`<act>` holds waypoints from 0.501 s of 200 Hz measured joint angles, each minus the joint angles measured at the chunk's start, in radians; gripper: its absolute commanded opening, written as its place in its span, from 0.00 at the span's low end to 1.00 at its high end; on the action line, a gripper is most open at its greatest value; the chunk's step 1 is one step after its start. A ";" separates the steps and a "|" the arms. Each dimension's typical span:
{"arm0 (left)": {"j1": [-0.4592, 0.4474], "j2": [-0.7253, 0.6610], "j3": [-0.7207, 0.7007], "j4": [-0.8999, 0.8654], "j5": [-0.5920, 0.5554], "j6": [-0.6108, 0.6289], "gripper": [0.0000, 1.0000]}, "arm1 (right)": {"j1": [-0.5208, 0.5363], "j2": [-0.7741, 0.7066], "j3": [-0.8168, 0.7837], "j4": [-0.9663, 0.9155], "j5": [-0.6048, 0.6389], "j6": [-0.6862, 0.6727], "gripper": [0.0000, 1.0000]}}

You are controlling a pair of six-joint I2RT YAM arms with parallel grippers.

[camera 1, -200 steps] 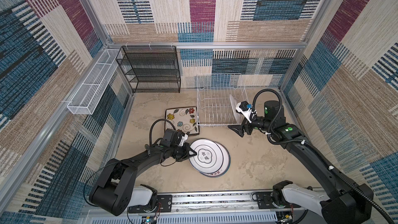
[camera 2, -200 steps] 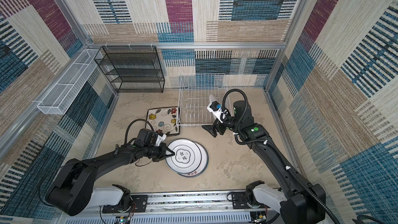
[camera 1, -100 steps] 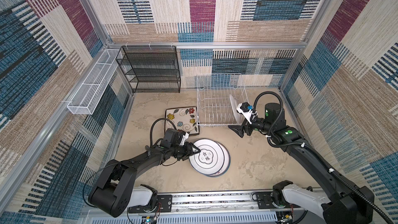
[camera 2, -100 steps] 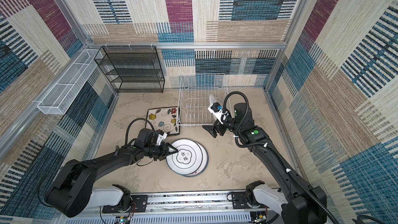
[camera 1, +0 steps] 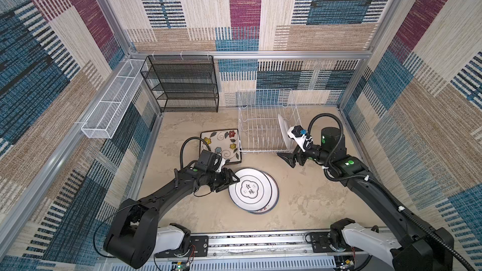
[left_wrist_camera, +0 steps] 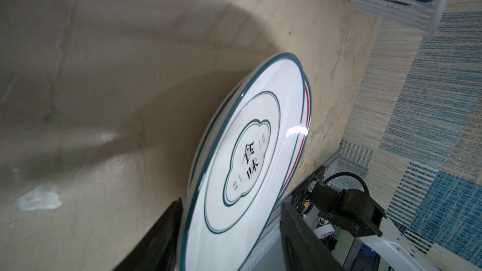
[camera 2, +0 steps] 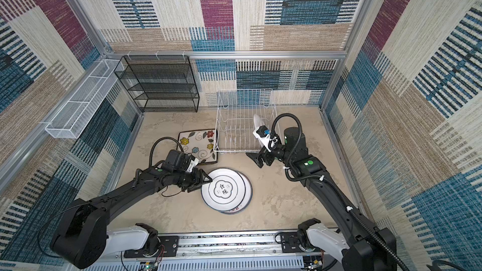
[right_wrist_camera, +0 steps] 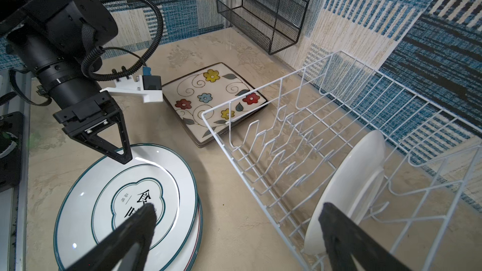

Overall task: Unload the plates from the dish rack
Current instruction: Place the plate among the plates.

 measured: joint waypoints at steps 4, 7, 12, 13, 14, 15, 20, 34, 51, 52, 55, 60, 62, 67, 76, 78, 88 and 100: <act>0.000 0.005 0.000 0.000 0.000 0.000 0.60 | 0.000 0.002 0.000 0.000 0.000 0.000 1.00; 0.000 0.010 0.000 0.000 0.000 0.000 0.60 | 0.000 0.005 0.001 0.000 0.000 0.000 1.00; 0.000 0.018 0.000 0.001 0.000 0.000 0.60 | 0.000 0.008 0.002 0.000 0.000 0.000 1.00; -0.001 0.019 0.000 0.001 0.000 0.000 0.60 | 0.000 0.009 0.002 0.000 0.000 0.000 1.00; -0.001 0.021 0.000 0.000 0.000 0.000 0.60 | 0.000 0.010 0.002 0.000 0.000 0.000 1.00; -0.001 0.021 0.000 0.000 0.000 0.000 0.60 | 0.000 0.010 0.002 0.000 0.000 0.000 1.00; -0.002 0.028 0.001 0.000 0.000 0.000 0.60 | 0.000 0.012 0.002 0.001 0.000 0.000 1.00; -0.006 0.043 0.005 0.001 0.000 0.000 0.60 | 0.000 0.014 0.002 0.001 0.000 0.000 1.00; -0.006 0.056 0.016 0.000 0.006 0.002 0.60 | 0.000 0.015 0.002 0.002 0.001 0.000 1.00; -0.006 0.058 0.018 0.000 0.006 0.003 0.60 | 0.000 0.016 0.002 0.002 0.001 0.000 1.00; -0.006 0.060 0.020 0.000 0.007 0.004 0.60 | 0.000 0.016 0.002 0.003 0.001 0.000 1.00; -0.007 0.064 0.025 0.000 0.010 0.005 0.60 | 0.000 0.016 0.002 0.003 0.002 0.000 1.00; -0.007 0.065 0.026 0.000 0.011 0.006 0.60 | 0.000 0.016 0.002 0.003 0.003 0.000 1.00; -0.007 0.070 0.031 -0.001 0.013 0.008 0.61 | 0.000 0.017 0.002 0.003 0.010 0.000 1.00; -0.008 0.077 0.040 -0.005 0.014 0.011 0.60 | 0.001 0.017 0.002 0.003 0.016 0.000 1.00; -0.009 0.079 0.042 -0.007 0.015 0.011 0.60 | 0.001 0.017 0.002 0.003 0.016 0.000 1.00; -0.013 0.088 0.049 -0.010 0.021 0.016 0.60 | 0.001 0.017 0.002 0.004 0.017 0.000 1.00; -0.020 0.100 0.059 -0.017 0.027 0.026 0.60 | 0.001 0.017 0.002 0.009 0.021 0.000 1.00</act>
